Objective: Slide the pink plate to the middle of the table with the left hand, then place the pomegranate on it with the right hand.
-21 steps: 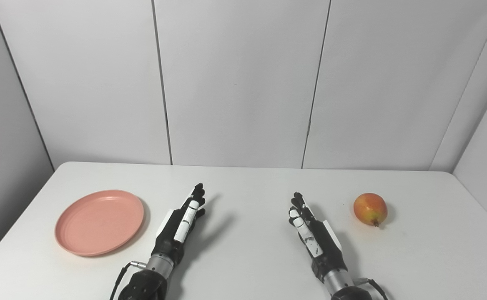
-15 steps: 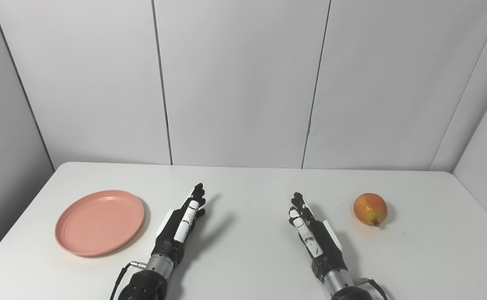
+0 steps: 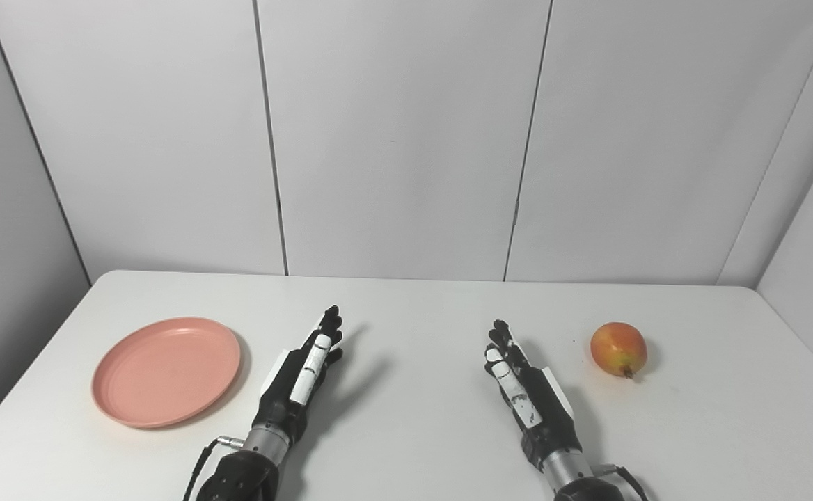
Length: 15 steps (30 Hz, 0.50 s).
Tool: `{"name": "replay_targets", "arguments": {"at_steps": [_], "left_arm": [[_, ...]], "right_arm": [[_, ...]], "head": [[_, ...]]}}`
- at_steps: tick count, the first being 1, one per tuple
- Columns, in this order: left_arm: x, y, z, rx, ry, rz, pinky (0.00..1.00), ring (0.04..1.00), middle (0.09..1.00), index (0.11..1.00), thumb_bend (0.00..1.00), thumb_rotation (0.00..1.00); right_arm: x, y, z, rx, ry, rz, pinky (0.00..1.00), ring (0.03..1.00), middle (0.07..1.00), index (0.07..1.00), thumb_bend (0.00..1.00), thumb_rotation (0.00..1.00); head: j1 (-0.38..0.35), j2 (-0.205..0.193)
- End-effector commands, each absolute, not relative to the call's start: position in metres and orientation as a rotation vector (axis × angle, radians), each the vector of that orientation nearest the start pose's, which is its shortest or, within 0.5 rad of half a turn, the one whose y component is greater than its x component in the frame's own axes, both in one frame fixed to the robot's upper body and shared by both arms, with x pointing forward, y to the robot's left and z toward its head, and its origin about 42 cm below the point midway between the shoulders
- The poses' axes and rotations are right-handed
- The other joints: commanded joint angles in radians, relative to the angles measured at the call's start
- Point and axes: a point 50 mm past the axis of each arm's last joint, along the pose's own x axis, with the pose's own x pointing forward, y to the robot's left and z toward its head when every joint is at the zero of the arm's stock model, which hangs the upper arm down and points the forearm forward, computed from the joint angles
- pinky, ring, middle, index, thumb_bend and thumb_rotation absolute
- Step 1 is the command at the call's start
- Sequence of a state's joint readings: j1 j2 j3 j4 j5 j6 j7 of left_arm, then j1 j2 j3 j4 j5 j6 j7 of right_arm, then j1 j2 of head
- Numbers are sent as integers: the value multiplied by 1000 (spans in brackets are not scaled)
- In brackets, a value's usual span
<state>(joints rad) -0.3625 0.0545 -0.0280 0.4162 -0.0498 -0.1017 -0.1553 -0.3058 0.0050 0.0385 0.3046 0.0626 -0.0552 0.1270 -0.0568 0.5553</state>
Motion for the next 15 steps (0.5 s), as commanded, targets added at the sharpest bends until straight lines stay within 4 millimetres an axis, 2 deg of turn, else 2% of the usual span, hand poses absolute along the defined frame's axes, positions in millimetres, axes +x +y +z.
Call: {"name": "replay_targets", "arguments": {"at_steps": [1,6,15], "left_arm": [[392,193,101,32,-22,-253,969,994,1000,1000,502,1000],[392,193,100,31,-21,-243,958,985,1000,1000,492,1000],[392,192,101,19,-22,-247,967,992,1000,1000,487,1000]], "right_arm": [[383,-164,123,59,-98,247,972,999,1000,1000,598,807],[384,-163,122,44,-98,238,969,992,1000,1000,617,828],[384,-164,124,51,-104,240,971,988,1000,1000,574,819]], "head": [[2,1],[3,1],[2,2]]}}
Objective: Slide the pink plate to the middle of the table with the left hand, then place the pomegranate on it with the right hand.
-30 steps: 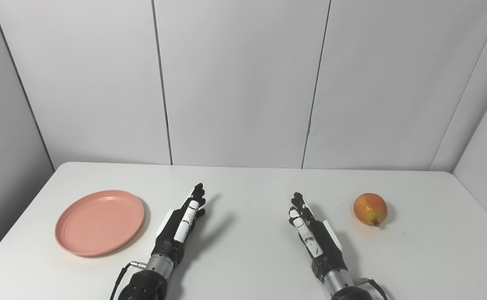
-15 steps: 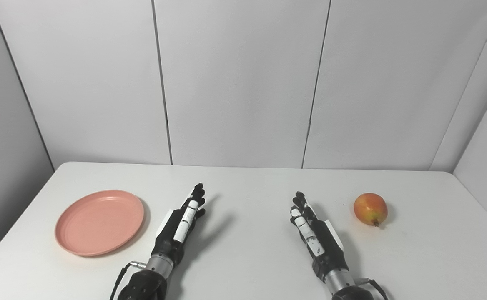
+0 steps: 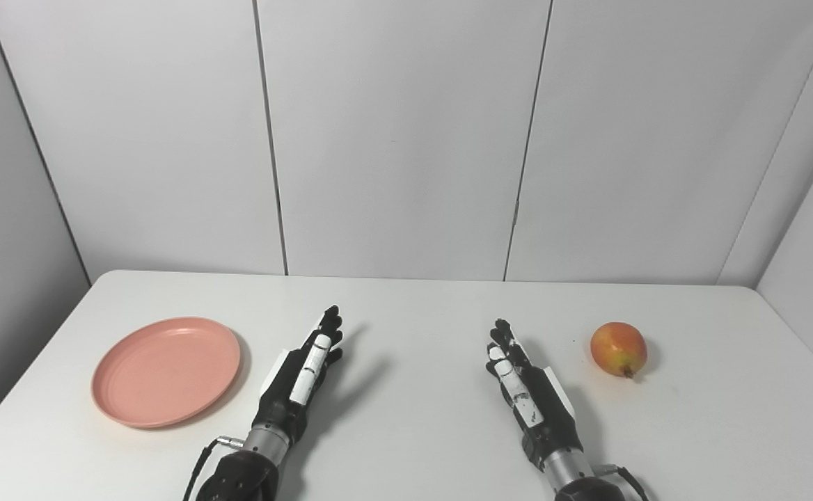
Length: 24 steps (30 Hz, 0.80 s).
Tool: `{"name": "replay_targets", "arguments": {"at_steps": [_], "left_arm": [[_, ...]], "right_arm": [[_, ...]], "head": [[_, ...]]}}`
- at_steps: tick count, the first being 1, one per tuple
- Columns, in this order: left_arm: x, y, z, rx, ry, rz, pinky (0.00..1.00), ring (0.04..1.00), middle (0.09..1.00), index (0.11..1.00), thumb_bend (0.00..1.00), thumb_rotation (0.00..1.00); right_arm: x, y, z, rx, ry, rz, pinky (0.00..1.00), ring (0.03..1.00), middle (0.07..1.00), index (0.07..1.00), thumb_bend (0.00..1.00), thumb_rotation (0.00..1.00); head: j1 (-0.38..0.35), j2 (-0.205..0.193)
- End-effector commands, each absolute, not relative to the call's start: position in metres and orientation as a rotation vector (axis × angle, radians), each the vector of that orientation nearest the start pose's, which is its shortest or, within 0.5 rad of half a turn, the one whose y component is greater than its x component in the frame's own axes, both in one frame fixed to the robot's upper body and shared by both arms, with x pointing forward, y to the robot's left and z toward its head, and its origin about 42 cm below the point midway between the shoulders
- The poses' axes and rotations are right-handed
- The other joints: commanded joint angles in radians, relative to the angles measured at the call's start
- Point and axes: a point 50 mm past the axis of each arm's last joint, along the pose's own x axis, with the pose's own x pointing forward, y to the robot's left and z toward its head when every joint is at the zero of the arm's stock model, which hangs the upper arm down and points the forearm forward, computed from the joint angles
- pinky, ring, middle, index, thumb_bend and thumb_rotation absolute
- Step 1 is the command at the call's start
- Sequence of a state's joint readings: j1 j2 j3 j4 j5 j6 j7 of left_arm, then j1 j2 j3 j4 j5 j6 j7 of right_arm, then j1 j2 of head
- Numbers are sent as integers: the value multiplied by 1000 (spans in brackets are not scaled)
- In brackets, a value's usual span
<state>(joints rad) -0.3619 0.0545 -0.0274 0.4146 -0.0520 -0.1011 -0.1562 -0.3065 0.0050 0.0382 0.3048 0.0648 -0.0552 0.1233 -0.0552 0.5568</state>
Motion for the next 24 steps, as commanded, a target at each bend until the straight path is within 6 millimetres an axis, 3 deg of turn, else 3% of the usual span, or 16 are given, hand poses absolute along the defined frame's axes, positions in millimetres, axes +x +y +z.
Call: {"name": "replay_targets", "arguments": {"at_steps": [1,6,10,17,24], "left_arm": [[392,192,101,17,-21,-243,962,986,1000,1000,483,1000],[391,189,101,21,-50,-249,968,992,1000,1000,491,1000],[393,184,102,26,-93,-234,967,994,1000,1000,504,1000],[398,177,103,30,-153,-162,941,966,985,985,532,1000],[409,181,111,10,-192,-96,953,969,983,981,546,1000]], "right_arm": [[384,-164,123,46,-102,239,971,985,1000,1000,598,827],[383,-168,120,59,-102,227,970,983,1000,1000,616,799],[382,-175,119,75,-103,231,969,990,1000,1000,578,770],[382,-188,116,74,-98,239,979,1000,1000,1000,500,804],[385,-195,113,71,-89,230,999,1000,1000,1000,542,817]], "head": [[0,0],[73,-25],[139,-48],[254,-96],[290,-127]]}}
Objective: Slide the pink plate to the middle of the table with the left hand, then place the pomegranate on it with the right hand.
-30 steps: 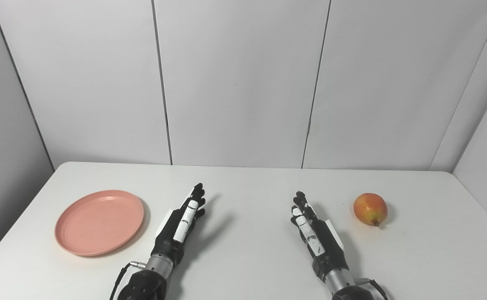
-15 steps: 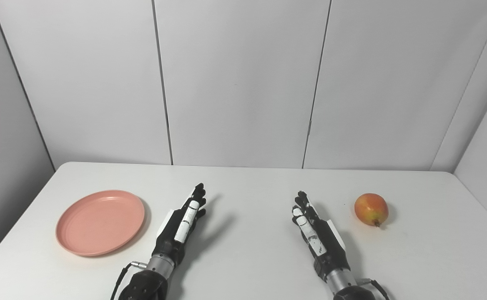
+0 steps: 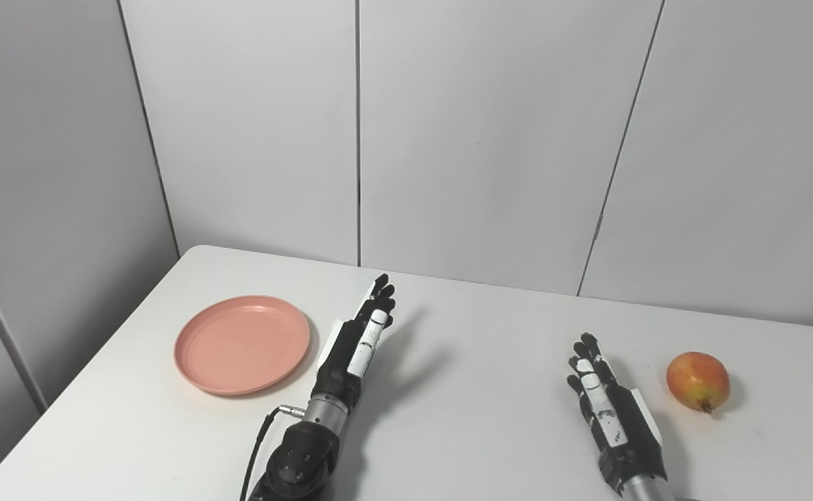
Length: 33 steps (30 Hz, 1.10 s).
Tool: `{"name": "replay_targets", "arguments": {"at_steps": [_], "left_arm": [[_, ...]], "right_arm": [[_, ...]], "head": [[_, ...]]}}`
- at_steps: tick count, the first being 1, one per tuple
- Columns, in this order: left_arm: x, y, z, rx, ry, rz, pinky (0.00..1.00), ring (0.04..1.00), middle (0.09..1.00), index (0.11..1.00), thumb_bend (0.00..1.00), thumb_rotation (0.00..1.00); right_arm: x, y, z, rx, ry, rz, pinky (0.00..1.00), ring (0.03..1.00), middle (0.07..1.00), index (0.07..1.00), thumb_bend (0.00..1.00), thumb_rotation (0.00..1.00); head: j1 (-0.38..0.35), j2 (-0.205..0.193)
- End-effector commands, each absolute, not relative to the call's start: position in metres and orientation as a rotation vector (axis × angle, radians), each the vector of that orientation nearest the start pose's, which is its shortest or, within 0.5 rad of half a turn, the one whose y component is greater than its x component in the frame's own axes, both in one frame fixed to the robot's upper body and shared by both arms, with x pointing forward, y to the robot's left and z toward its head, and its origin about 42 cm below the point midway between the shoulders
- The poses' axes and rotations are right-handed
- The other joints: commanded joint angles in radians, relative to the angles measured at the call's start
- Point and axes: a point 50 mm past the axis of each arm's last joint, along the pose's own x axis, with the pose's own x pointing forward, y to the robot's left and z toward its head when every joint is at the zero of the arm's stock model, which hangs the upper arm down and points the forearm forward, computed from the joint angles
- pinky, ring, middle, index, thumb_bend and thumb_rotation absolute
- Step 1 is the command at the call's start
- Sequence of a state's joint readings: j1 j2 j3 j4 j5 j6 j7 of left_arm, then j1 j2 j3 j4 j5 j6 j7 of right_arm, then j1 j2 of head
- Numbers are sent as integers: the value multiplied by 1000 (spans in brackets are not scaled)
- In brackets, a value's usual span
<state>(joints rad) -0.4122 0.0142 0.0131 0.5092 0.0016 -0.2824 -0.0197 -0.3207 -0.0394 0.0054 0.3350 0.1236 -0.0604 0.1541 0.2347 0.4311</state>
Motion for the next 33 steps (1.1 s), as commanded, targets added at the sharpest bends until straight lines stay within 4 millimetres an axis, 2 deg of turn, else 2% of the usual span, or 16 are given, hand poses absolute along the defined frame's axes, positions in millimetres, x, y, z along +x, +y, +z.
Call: {"name": "replay_targets", "arguments": {"at_steps": [1,4,9,17,33], "left_arm": [[411,183,113,4,-198,-89,955,970,984,982,548,1000],[414,190,120,3,-214,-67,962,971,984,986,553,1000],[418,203,132,14,-233,-40,973,974,986,989,557,1000],[429,229,153,49,-253,17,951,969,975,976,544,1000],[438,279,183,98,-231,74,936,919,929,933,582,1000]], "right_arm": [[385,-196,112,73,-92,229,1000,1000,1000,1000,541,818],[386,-196,111,84,-100,229,999,1000,1000,1000,537,799],[388,-195,111,84,-108,221,997,998,1000,1000,586,793],[391,-193,111,88,-131,220,986,991,1000,1000,536,787],[390,-195,110,91,-118,222,1000,1000,1000,1000,535,772]], "head": [[1,-4],[-3,-6],[-12,-11],[-5,-20],[17,-24]]}}
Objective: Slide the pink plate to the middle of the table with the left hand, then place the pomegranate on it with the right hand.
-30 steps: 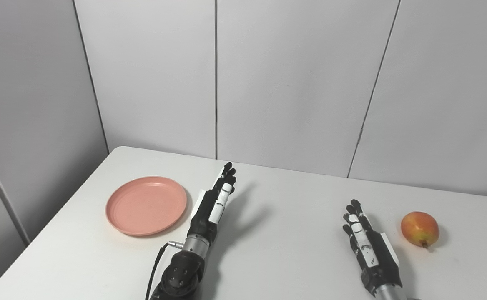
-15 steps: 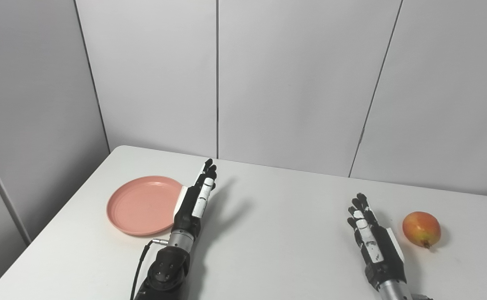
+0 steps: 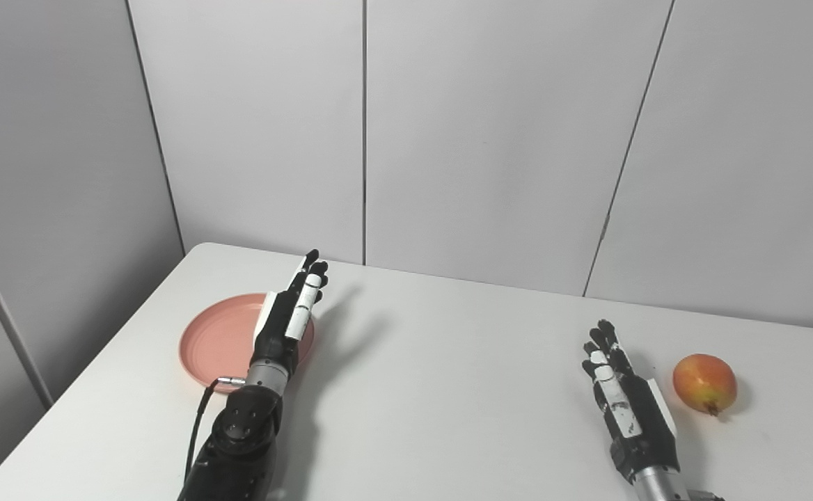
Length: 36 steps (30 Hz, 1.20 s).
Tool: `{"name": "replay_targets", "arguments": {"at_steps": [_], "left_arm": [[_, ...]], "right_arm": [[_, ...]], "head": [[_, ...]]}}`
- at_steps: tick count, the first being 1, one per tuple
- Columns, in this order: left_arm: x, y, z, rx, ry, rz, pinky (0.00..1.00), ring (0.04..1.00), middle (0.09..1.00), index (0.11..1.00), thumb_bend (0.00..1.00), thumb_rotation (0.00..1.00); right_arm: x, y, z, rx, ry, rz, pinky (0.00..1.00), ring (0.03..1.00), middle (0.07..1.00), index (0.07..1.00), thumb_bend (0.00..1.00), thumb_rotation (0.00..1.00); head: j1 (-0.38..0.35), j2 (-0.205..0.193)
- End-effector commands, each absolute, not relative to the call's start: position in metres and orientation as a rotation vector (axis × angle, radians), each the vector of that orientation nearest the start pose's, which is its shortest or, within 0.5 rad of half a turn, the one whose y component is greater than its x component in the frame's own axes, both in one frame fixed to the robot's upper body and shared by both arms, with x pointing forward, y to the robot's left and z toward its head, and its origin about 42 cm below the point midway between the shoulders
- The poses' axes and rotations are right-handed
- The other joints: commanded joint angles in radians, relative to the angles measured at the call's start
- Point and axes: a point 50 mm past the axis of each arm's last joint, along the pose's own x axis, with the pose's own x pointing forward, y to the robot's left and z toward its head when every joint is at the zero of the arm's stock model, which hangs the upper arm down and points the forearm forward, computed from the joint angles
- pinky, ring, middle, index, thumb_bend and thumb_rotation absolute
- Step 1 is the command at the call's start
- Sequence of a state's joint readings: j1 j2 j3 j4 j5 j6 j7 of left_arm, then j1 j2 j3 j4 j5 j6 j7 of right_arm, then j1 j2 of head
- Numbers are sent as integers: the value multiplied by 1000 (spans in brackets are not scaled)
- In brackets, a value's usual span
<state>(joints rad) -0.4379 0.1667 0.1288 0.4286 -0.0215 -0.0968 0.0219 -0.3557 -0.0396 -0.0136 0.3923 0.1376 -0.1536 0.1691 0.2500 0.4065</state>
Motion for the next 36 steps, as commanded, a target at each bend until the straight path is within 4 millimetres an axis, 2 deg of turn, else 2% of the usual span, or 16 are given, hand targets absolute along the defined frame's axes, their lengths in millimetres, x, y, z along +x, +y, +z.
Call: {"name": "replay_targets", "arguments": {"at_steps": [1,12,20,36], "left_arm": [[438,280,185,99,-236,74,935,917,927,932,588,1000],[438,300,199,55,-278,93,909,920,927,923,603,1000],[434,319,214,39,-267,109,938,947,955,946,597,1000],[428,360,227,114,-248,193,911,916,925,916,605,1000]], "right_arm": [[390,-195,109,89,-116,224,1000,1000,1000,1000,533,777],[390,-199,109,85,-114,228,1000,1000,1000,1000,528,776],[391,-203,109,69,-109,235,1000,1000,1000,1000,546,790],[391,-207,110,80,-105,230,1000,1000,1000,1000,535,784]], "head": [[2,1],[23,2],[40,0],[61,0]]}}
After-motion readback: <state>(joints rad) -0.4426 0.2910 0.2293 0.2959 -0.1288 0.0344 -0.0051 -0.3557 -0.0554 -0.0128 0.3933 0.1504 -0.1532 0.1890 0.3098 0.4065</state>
